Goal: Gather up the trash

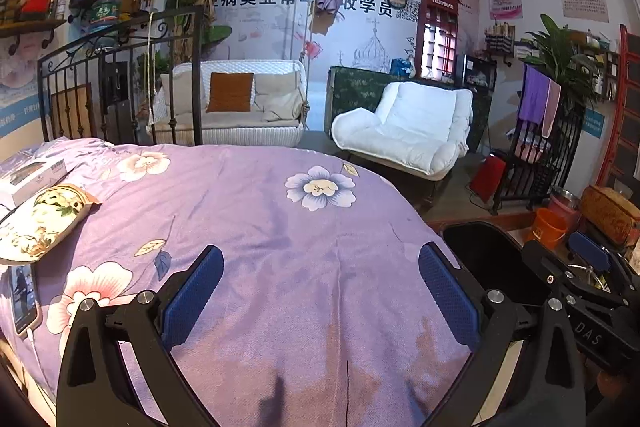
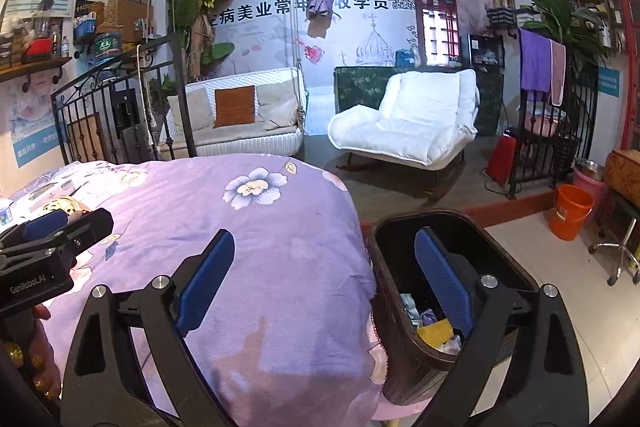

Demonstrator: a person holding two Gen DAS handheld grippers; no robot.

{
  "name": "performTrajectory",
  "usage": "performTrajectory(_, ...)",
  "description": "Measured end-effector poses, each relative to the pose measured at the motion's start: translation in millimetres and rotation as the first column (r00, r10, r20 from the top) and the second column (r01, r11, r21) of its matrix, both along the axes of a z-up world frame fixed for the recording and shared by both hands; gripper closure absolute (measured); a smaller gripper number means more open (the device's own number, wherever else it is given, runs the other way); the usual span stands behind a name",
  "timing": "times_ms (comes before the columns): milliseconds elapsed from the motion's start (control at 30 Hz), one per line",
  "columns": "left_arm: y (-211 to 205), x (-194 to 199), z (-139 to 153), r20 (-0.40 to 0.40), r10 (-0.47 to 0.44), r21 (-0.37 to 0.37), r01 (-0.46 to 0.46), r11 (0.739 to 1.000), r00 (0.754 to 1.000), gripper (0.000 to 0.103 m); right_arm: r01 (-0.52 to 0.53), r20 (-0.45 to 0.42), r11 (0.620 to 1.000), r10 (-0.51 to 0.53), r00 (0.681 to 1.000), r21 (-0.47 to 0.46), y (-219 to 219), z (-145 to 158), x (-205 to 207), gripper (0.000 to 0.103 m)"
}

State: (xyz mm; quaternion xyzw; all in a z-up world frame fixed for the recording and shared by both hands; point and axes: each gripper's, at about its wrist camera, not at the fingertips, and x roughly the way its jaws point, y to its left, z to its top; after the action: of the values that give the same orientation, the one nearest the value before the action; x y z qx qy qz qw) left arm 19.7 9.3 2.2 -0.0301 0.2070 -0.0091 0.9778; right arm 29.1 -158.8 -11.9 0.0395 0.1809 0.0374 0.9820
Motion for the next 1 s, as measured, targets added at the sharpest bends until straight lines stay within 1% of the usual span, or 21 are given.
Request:
performTrajectory(233, 0.1, -2.0, 2.4, 0.022, 0.015, 0.009, -0.015, 1.0, 1.0, 0.005, -0.003, 0.01, 1.0, 0.003, 1.0, 0.005, 0.9, 3.7, -2.6, 0.011)
performTrajectory(1000, 2.2, -2.9, 0.3, 0.025, 0.019, 0.013, -0.019, 1.0, 1.0, 0.005, -0.001, -0.002, 1.0, 0.001, 1.0, 0.011, -2.3, 4.4, 3.7, 0.011)
